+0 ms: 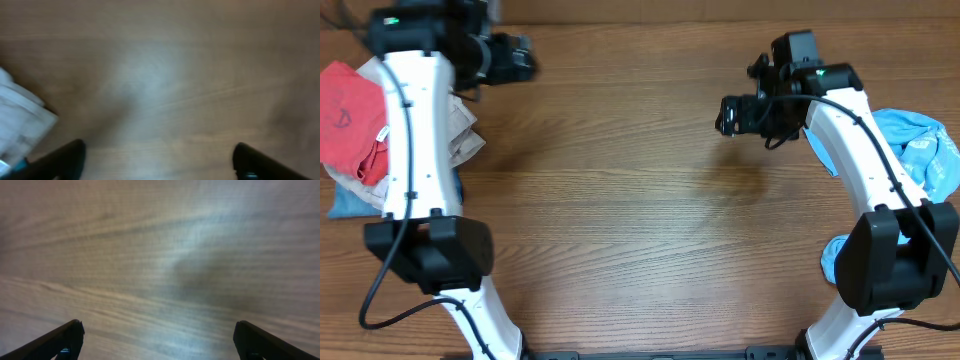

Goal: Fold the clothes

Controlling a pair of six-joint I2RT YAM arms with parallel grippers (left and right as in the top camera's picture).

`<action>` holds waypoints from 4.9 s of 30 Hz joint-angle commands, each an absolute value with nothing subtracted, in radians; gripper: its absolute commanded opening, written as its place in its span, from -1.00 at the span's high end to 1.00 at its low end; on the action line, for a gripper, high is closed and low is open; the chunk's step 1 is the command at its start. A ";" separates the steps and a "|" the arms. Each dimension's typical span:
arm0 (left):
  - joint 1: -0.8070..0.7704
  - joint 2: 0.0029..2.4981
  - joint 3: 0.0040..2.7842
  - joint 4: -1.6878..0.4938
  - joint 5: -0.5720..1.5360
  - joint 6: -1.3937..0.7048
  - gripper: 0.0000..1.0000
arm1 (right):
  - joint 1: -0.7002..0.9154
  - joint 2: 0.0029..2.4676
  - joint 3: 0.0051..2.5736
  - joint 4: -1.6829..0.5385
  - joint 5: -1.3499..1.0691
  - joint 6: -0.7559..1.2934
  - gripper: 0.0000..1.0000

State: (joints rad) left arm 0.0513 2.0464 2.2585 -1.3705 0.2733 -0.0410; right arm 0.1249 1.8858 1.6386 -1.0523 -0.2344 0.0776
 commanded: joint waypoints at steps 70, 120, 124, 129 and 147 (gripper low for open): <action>-0.150 0.746 1.106 -1.104 -0.216 -0.206 -1.00 | 0.121 0.921 0.863 -0.905 0.057 0.259 -1.00; -0.150 0.746 1.106 -1.104 -0.215 -0.206 -0.99 | 0.045 0.005 0.008 -0.081 -0.036 -0.102 -1.00; -0.150 0.746 1.106 -1.104 -0.215 -0.206 -1.00 | 0.045 0.005 0.008 -0.081 -0.036 -0.102 -1.00; -0.150 0.746 1.106 -1.104 -0.215 -0.206 -1.00 | 0.045 0.005 0.008 -0.081 -0.036 -0.102 -1.00; -0.109 0.451 0.756 -0.969 -0.042 -0.210 -1.00 | 0.045 0.005 0.008 -0.081 -0.036 -0.102 -1.00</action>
